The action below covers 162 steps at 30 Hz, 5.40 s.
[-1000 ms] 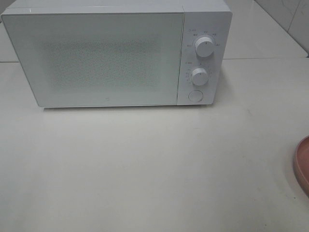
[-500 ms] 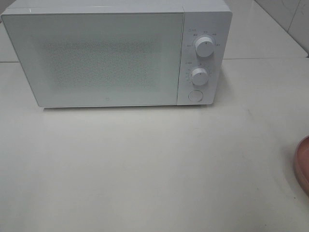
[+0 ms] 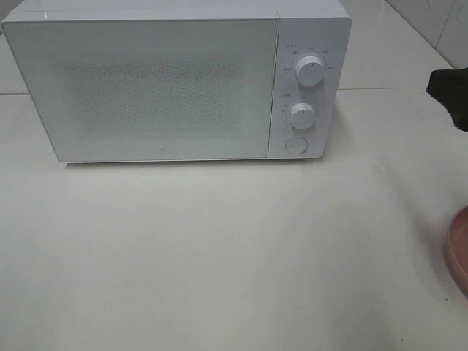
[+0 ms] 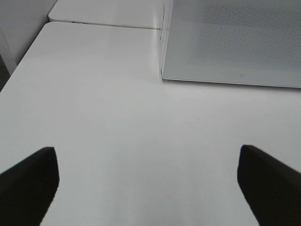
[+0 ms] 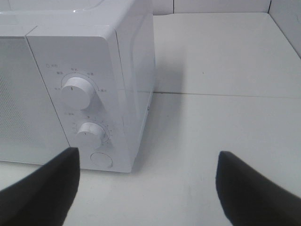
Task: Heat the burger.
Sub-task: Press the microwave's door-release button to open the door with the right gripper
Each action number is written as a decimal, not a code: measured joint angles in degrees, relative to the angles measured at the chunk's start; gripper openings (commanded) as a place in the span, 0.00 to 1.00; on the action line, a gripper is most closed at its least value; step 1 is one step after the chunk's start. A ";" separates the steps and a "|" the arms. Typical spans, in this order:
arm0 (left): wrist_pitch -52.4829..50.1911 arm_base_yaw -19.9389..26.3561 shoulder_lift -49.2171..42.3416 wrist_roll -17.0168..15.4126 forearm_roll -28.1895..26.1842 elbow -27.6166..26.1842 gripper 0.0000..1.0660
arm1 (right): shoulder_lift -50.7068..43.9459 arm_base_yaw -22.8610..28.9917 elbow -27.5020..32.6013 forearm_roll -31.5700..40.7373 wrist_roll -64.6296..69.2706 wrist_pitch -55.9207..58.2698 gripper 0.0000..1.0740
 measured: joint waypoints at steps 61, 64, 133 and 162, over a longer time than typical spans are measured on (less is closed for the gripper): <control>0.00 0.00 0.00 0.00 0.00 0.00 0.92 | 45.09 33.23 0.40 47.15 -21.60 -50.82 0.68; 0.00 0.00 0.00 0.00 0.00 0.00 0.92 | 45.26 33.23 0.40 47.67 -21.08 -50.82 0.68; 0.00 0.00 0.00 0.00 0.00 0.00 0.92 | 57.18 29.91 -11.06 46.98 63.37 -43.20 0.00; 0.00 0.00 0.00 0.00 0.00 0.00 0.92 | 68.87 24.81 -25.73 48.64 62.34 -38.62 0.00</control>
